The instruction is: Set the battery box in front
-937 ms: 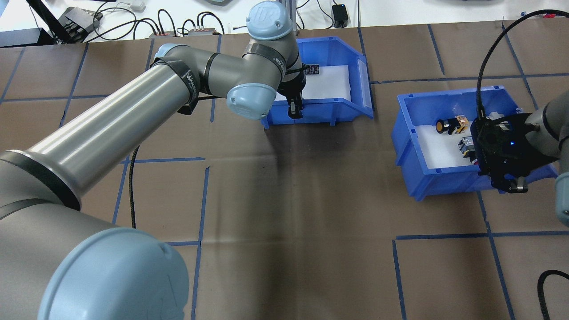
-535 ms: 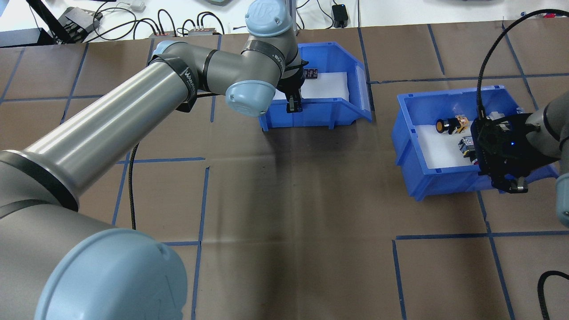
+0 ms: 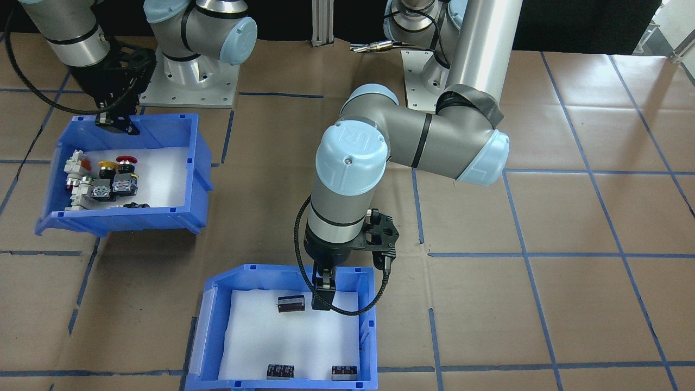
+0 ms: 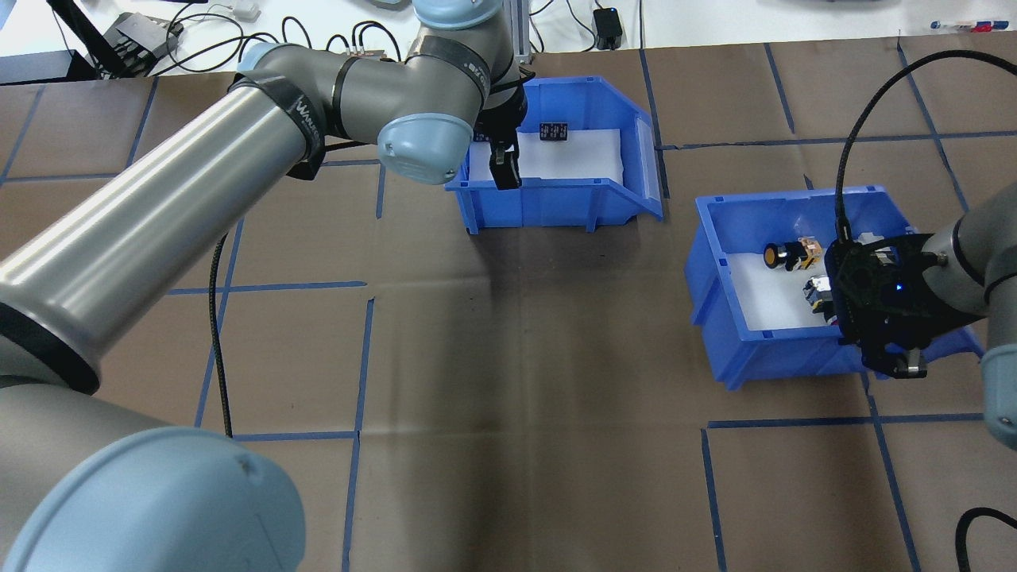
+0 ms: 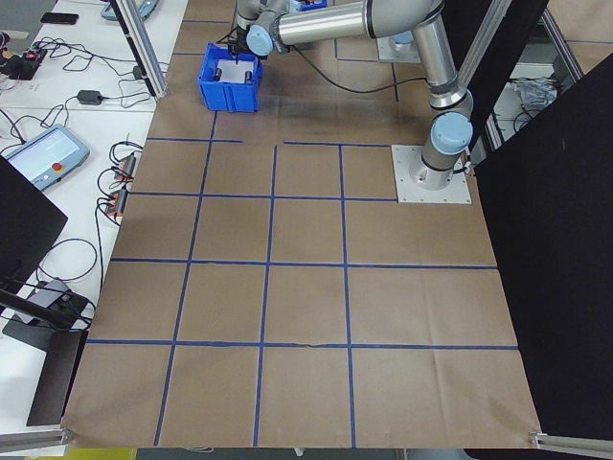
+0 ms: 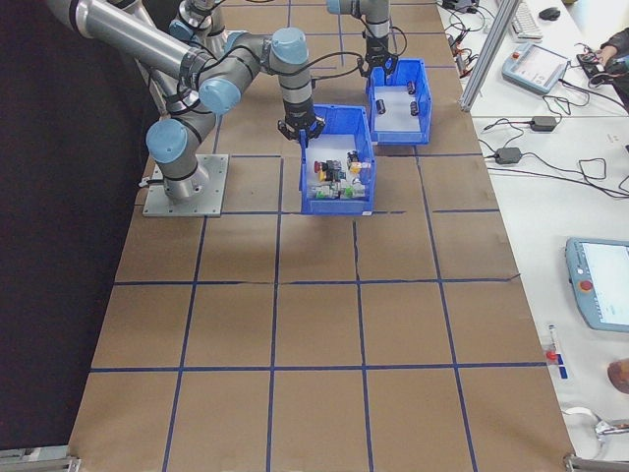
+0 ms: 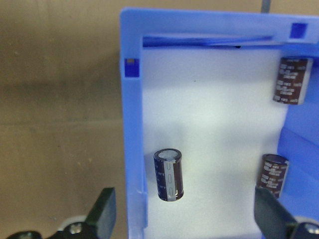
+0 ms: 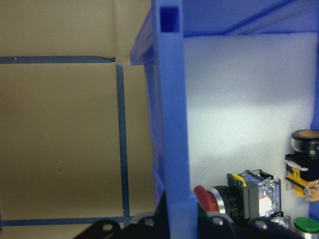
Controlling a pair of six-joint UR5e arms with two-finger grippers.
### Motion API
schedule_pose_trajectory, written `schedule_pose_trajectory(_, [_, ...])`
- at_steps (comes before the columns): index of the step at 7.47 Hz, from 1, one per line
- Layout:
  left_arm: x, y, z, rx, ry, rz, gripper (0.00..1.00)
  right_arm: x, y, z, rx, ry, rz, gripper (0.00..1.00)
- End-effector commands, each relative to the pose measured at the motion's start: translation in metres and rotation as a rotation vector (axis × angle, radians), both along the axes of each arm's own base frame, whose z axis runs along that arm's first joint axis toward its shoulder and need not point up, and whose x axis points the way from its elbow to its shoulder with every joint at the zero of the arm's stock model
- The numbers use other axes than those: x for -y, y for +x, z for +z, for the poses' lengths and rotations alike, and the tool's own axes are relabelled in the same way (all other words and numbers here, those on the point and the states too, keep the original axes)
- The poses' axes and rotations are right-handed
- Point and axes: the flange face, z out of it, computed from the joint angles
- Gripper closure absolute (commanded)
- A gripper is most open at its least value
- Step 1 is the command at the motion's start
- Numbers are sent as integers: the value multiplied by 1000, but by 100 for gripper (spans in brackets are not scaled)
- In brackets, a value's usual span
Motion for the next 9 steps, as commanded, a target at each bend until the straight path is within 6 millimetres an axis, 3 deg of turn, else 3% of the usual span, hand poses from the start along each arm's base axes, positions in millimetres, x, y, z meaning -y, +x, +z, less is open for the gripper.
schedule_pose_trajectory(1, [-12, 50, 43, 156, 8, -289, 1, -34, 32, -15, 6, 2, -31, 98])
schedule_pose_trajectory(4, [-26, 114, 84, 238, 60, -856, 1, -48, 92, -17, 15, 2, -37, 98])
schedule_pose_trajectory(5, [-43, 129, 92, 248, 74, -1001, 1, -54, 109, -17, 16, 6, -40, 98])
schedule_pose_trajectory(6, [-82, 139, 103, 249, 81, -1114, 0, -59, 125, -18, 18, 6, -29, 98])
schedule_pose_trajectory(7, [-115, 155, 94, 245, 89, -1242, 0, -65, 139, -17, 21, 1, -29, 98])
schedule_pose_trajectory(9, [-157, 207, 108, 258, 60, -1355, 0, -75, 165, -23, 25, 14, -33, 98])
